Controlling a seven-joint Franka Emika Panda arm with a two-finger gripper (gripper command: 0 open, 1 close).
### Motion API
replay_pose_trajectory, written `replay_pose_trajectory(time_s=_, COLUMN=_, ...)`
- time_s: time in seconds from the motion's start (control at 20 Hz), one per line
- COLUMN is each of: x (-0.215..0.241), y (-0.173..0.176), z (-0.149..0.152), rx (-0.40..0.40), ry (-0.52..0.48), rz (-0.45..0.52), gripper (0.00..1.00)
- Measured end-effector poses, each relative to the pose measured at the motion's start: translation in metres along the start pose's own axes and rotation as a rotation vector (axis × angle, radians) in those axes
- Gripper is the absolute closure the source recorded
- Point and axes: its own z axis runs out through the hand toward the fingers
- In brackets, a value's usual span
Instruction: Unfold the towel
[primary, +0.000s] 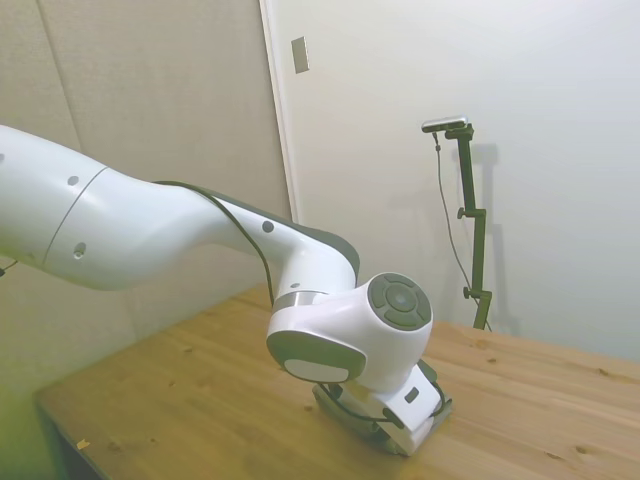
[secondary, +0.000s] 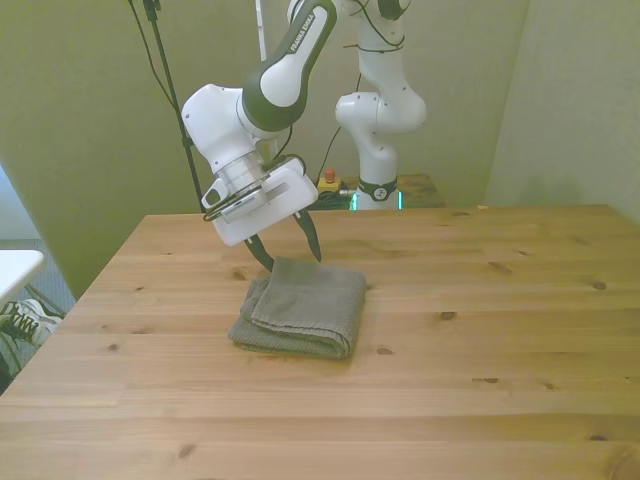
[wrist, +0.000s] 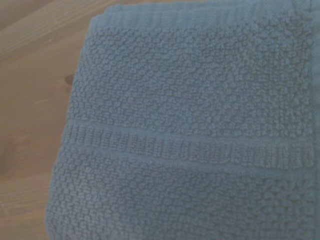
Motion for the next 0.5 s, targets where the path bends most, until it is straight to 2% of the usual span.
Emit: replay_pose_trajectory(time_s=0.5, x=0.0015, y=0.0007, z=0.0, rx=-0.001, ry=0.001, rz=0.002, gripper=1.0)
